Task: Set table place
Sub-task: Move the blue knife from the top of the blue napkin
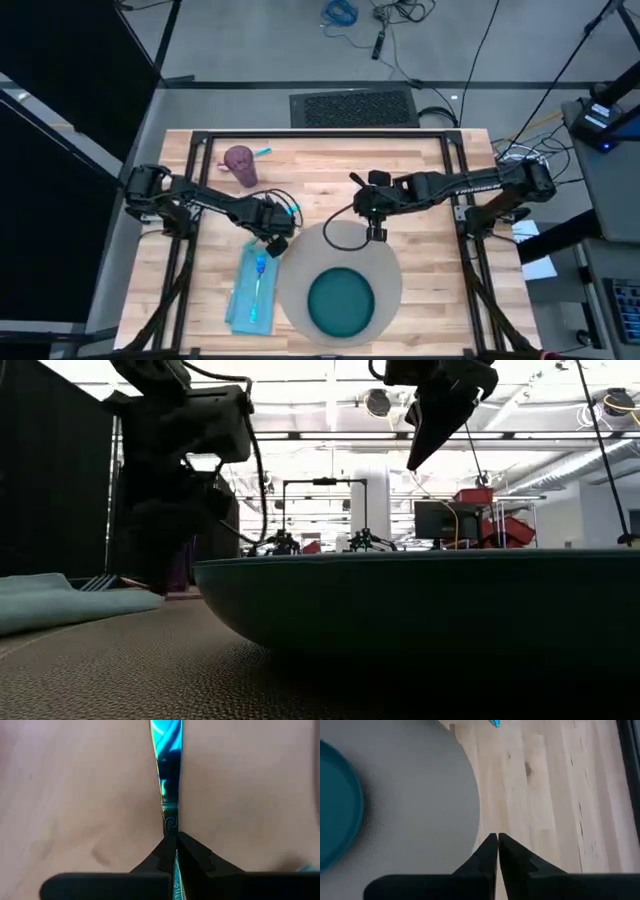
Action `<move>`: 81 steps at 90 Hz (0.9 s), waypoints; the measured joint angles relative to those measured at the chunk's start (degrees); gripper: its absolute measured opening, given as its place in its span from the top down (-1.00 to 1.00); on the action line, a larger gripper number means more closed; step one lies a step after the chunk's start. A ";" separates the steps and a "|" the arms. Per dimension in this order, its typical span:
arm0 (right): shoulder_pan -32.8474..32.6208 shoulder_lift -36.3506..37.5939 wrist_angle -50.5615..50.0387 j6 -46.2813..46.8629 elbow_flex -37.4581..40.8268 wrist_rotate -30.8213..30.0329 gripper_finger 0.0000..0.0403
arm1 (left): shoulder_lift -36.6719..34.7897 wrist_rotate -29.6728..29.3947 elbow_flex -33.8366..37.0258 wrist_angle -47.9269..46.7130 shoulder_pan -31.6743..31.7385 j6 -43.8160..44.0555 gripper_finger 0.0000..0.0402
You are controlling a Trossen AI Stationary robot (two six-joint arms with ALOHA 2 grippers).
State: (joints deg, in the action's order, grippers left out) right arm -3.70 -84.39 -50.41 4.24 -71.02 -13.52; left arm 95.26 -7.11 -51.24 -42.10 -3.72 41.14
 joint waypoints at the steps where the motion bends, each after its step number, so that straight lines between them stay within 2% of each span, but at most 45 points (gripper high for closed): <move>1: 0.01 0.19 -0.31 0.12 0.00 0.01 1.00 | 0.00 0.14 0.00 0.56 0.20 -0.17 1.00; 16: 0.02 4.19 -5.61 3.89 0.00 -0.50 1.00 | 0.13 1.17 0.03 6.99 3.55 -3.16 1.00; 33: -0.37 12.05 -11.82 10.38 0.00 -2.00 1.00 | 0.79 1.39 0.13 12.60 7.20 -6.62 1.00; 48: -2.97 18.91 -14.42 15.56 0.00 -2.30 1.00 | 3.51 4.61 -0.24 18.55 9.53 -8.92 1.00; 68: -6.84 23.24 -16.52 21.36 0.19 -5.77 1.00 | 7.95 5.59 -6.78 18.68 10.93 -13.47 1.00; 81: -6.91 23.70 -15.88 22.67 4.02 -5.41 1.00 | 12.18 6.56 -13.17 18.31 12.42 -17.22 1.00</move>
State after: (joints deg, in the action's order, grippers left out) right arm -10.61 -60.69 -66.28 26.91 -67.01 -18.93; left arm 107.44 -0.55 -64.42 -23.79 8.70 23.92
